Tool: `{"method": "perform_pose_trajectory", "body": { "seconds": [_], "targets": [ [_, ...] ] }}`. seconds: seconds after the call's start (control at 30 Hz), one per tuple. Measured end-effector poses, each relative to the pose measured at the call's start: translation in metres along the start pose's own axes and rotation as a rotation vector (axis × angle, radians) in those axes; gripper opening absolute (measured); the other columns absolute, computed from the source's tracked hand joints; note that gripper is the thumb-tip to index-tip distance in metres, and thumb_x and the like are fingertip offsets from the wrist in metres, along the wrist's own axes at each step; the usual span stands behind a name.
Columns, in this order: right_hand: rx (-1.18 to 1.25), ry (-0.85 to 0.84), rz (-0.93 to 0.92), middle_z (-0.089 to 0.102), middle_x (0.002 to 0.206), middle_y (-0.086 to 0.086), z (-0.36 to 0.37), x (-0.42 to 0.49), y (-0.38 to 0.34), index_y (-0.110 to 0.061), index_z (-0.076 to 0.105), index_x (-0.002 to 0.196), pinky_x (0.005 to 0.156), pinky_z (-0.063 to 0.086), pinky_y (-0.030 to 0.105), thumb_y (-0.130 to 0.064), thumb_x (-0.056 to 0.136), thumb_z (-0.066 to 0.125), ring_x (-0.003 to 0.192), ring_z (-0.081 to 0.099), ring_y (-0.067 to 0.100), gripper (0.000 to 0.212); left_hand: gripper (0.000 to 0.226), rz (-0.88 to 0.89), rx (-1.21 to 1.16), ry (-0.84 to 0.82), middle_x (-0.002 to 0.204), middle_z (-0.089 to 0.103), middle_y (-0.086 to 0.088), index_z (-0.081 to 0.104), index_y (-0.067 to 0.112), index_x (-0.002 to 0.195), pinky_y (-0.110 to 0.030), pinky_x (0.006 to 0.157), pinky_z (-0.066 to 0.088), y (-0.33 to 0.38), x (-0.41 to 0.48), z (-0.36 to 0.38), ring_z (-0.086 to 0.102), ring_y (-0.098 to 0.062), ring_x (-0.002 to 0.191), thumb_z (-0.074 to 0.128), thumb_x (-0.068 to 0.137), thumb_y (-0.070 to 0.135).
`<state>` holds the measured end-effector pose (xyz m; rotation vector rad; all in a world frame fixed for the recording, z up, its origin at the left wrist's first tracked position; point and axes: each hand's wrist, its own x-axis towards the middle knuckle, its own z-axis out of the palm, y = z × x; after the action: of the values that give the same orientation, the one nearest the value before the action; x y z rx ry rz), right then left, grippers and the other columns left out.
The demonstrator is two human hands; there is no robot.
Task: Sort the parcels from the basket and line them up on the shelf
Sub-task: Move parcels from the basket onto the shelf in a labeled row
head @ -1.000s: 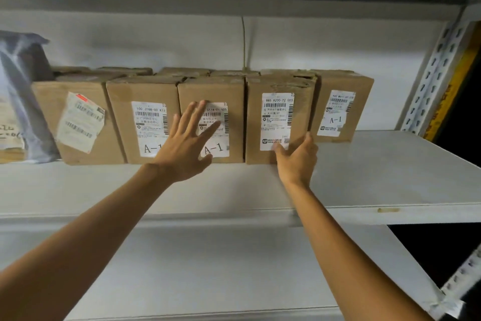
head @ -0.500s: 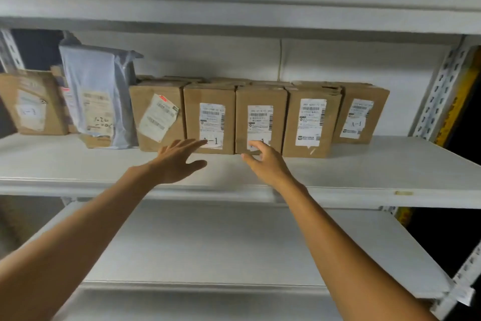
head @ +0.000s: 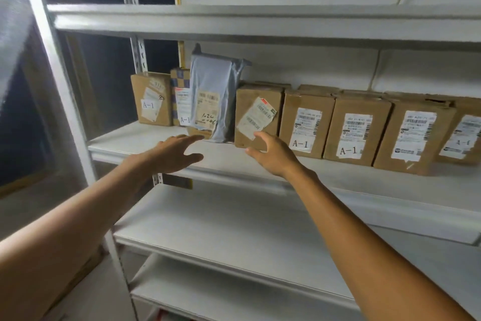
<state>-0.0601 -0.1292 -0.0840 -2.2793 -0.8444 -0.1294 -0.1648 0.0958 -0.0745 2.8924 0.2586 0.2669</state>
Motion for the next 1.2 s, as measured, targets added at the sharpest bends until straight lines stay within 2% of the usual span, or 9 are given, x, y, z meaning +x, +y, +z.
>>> {"method": "perform_pose_trajectory", "body": {
  "seconds": [0.23,0.4,0.6,0.8,0.87,0.9,1.0,1.1,1.2],
  "targets": [
    [-0.166,0.088,-0.075,0.038,0.151,0.006,0.02,0.054,-0.015,-0.017,0.042,0.144,0.108,0.035,0.039,-0.04,0.092,0.06,0.136,0.035,0.028,0.06,0.062,-0.012,-0.073,0.056,0.156,0.028,-0.004,0.025,0.027,0.15,-0.049,0.113,0.03,-0.041,0.031,-0.007,0.033,-0.028,0.14,0.054,0.095,0.035],
    [-0.187,0.133,-0.084,0.023,0.159,0.006,0.021,0.1,-0.014,-0.02,0.036,0.148,0.116,0.024,0.039,-0.037,0.093,0.06,0.146,0.018,0.026,0.063,0.065,0.021,-0.086,0.092,0.155,0.029,-0.008,0.023,0.024,0.15,-0.046,0.11,0.032,-0.052,0.074,-0.013,0.033,-0.03,0.139,0.056,0.095,0.031],
    [-0.33,0.364,-0.142,0.031,0.156,0.006,0.023,0.145,-0.013,-0.017,0.038,0.147,0.117,0.016,0.035,-0.032,0.092,0.063,0.144,0.024,0.025,0.062,0.08,0.002,-0.131,0.149,0.157,0.023,-0.011,0.007,0.021,0.154,-0.049,0.105,0.039,-0.067,0.125,-0.017,0.036,-0.033,0.137,0.058,0.093,0.03],
    [-0.545,0.531,-0.037,0.027,0.158,0.009,0.04,0.185,0.001,-0.018,0.029,0.151,0.121,0.001,0.048,-0.039,0.086,0.067,0.147,0.017,0.029,0.078,0.097,-0.064,-0.387,0.215,0.159,0.016,-0.012,-0.003,0.012,0.153,-0.048,0.107,0.035,-0.096,0.176,0.0,0.026,-0.033,0.142,0.066,0.088,0.027],
    [-0.589,0.581,-0.027,0.038,0.152,0.01,0.046,0.193,0.006,-0.016,0.039,0.147,0.119,0.011,0.05,-0.039,0.082,0.071,0.143,0.026,0.031,0.076,0.092,-0.053,-0.524,0.215,0.157,0.022,-0.012,0.002,0.012,0.153,-0.047,0.105,0.038,-0.101,0.192,0.005,0.031,-0.034,0.14,0.066,0.088,0.024],
    [-0.604,0.628,-0.032,0.046,0.145,0.01,0.049,0.197,0.009,-0.015,0.046,0.141,0.116,0.02,0.051,-0.037,0.079,0.074,0.138,0.033,0.032,0.072,0.084,-0.048,-0.591,0.208,0.153,0.031,-0.012,0.011,0.01,0.151,-0.045,0.101,0.043,-0.103,0.201,0.007,0.037,-0.035,0.136,0.065,0.088,0.022],
    [-0.61,0.709,-0.042,0.058,0.13,0.006,0.051,0.205,0.014,-0.018,0.057,0.129,0.106,0.031,0.049,-0.038,0.074,0.079,0.126,0.045,0.031,0.062,0.048,-0.023,-0.684,0.183,0.124,0.057,-0.011,0.043,0.009,0.124,-0.03,0.074,0.055,-0.107,0.225,0.013,0.059,-0.03,0.113,0.068,0.086,0.025],
    [-0.624,0.747,-0.065,0.06,0.128,0.004,0.052,0.205,0.017,-0.019,0.059,0.127,0.105,0.031,0.048,-0.041,0.072,0.08,0.124,0.048,0.03,0.063,0.046,0.034,-0.687,0.209,0.113,0.061,-0.008,0.045,0.011,0.106,-0.036,0.072,0.058,-0.106,0.243,0.022,0.064,-0.028,0.099,0.073,0.08,0.036],
    [-0.582,0.758,-0.063,0.056,0.134,0.006,0.054,0.206,0.022,-0.016,0.056,0.131,0.109,0.032,0.049,-0.038,0.074,0.079,0.129,0.045,0.031,0.065,0.053,0.078,-0.633,0.226,0.119,0.06,-0.009,0.044,0.015,0.108,-0.038,0.073,0.058,-0.101,0.252,0.03,0.062,-0.029,0.101,0.075,0.076,0.044]
  ]
}}
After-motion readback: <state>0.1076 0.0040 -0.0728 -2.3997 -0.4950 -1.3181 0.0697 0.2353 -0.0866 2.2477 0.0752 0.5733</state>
